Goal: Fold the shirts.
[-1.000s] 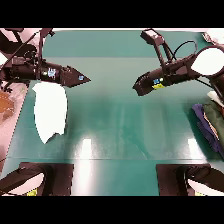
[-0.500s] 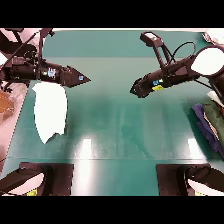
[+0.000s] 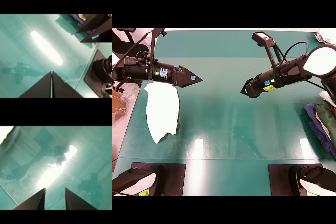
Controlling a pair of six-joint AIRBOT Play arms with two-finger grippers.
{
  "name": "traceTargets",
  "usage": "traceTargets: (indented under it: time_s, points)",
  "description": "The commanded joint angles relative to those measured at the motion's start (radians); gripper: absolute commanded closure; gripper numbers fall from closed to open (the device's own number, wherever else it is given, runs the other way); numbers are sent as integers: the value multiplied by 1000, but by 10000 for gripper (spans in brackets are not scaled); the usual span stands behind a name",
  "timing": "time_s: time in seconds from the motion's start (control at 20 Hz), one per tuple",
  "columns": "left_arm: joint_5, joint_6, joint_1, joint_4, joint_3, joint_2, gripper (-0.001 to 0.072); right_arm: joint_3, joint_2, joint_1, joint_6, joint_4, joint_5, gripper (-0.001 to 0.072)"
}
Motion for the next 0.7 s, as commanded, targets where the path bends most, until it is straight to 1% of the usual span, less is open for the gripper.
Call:
traceTargets:
  time_s: [0.0,0.3,0.65]
  points:
    - [0,0,0,0,0,1,684,0,1,0,1,2,14,414]
    - [0,0,0,0,0,1,683,0,1,0,1,3,-13,414]
    - [0,0,0,0,0,1,684,0,1,0,1,2,-3,414]
